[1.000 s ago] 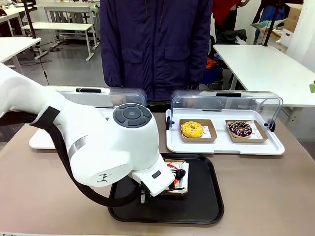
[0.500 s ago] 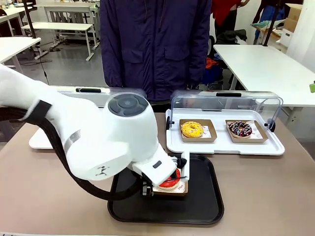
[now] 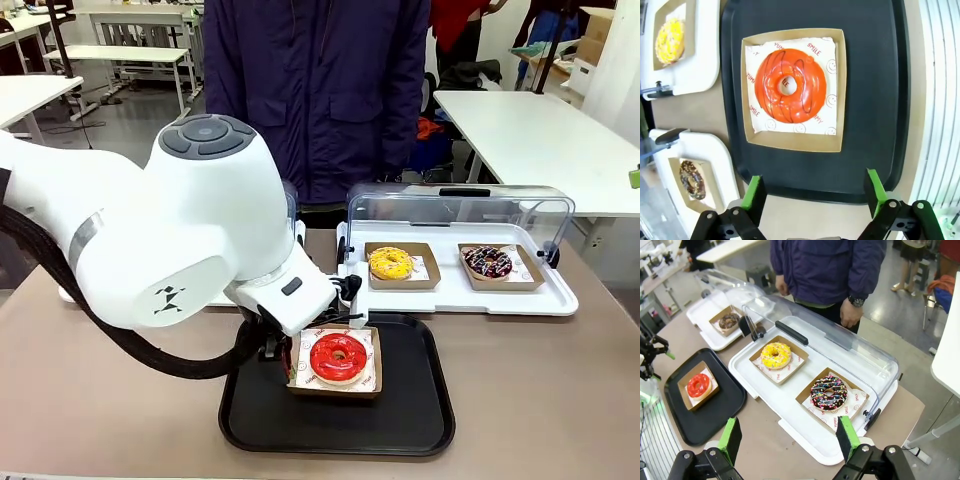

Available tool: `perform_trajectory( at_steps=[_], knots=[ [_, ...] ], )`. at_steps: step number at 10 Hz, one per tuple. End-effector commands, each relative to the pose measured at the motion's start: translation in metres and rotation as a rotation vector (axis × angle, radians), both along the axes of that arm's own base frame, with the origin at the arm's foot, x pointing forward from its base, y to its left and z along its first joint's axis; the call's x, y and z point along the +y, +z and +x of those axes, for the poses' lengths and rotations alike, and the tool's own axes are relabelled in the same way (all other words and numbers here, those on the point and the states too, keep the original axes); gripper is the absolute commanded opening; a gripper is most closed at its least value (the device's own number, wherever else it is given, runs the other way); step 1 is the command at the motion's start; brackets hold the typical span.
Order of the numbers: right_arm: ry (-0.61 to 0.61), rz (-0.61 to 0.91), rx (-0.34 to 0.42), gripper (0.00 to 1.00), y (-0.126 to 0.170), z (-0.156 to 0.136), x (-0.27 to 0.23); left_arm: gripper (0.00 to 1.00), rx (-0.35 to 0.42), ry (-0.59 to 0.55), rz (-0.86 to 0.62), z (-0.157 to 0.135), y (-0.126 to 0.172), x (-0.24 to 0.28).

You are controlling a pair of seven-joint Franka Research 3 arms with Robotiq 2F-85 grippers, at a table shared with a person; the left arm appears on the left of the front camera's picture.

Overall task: Move the first donut from the left to the tray.
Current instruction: Pick up the Paper togo box containing the Donut indicated by the person and place it on the Handle tray.

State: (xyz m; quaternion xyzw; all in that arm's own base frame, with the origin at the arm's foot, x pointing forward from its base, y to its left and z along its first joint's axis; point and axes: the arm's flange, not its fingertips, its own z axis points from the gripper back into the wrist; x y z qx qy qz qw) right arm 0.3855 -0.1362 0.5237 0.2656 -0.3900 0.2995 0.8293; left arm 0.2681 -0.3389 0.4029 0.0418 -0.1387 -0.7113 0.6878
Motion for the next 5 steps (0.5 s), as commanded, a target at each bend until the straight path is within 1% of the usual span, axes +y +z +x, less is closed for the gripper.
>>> perform_trajectory(
  at_steps=[1,5],
  knots=[
    [0.013,0.019,-0.034,1.00,0.0008,0.0025,-0.0001,1.00,-0.008,0.013,-0.019,-0.0001,-0.0064,-0.0063],
    [0.013,0.019,-0.034,1.00,0.0008,0.0025,-0.0001,1.00,-0.008,0.013,-0.019,-0.0001,-0.0064,-0.0063]
  ],
)
